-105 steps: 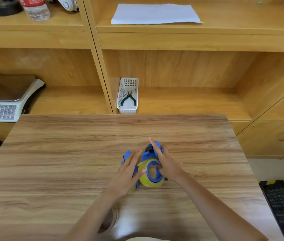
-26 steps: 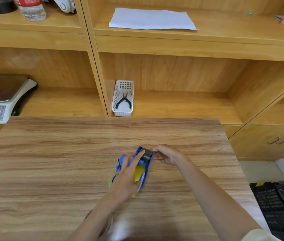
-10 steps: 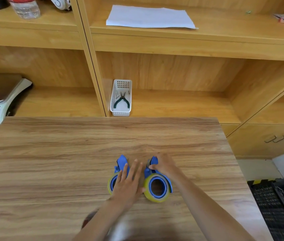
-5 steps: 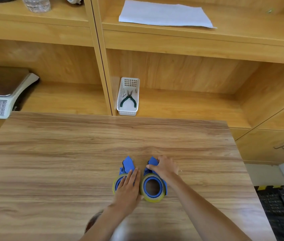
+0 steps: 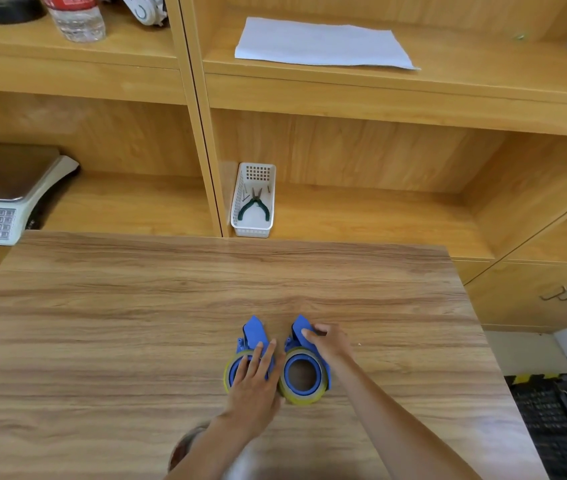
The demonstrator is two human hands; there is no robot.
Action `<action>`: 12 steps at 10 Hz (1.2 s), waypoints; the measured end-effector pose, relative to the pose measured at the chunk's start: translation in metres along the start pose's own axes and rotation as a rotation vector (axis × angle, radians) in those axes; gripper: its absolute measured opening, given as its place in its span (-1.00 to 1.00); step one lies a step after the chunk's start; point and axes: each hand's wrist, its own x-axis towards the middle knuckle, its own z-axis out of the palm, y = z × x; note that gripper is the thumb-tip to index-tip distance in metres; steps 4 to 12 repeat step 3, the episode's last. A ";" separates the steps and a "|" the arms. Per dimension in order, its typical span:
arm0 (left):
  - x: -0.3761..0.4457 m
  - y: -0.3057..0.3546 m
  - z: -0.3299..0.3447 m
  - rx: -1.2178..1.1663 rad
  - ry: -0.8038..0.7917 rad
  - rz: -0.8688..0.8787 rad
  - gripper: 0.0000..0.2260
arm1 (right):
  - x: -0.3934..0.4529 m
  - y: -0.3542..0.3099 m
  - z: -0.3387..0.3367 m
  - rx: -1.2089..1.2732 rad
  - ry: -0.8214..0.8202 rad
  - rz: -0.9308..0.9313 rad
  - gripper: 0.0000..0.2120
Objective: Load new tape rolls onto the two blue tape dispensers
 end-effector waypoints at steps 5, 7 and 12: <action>0.006 0.003 -0.024 0.029 0.178 0.013 -0.26 | -0.001 0.002 -0.018 -0.089 -0.092 -0.096 -0.83; 0.006 0.003 -0.024 0.029 0.178 0.013 -0.26 | -0.001 0.002 -0.018 -0.089 -0.092 -0.096 -0.83; 0.006 0.003 -0.024 0.029 0.178 0.013 -0.26 | -0.001 0.002 -0.018 -0.089 -0.092 -0.096 -0.83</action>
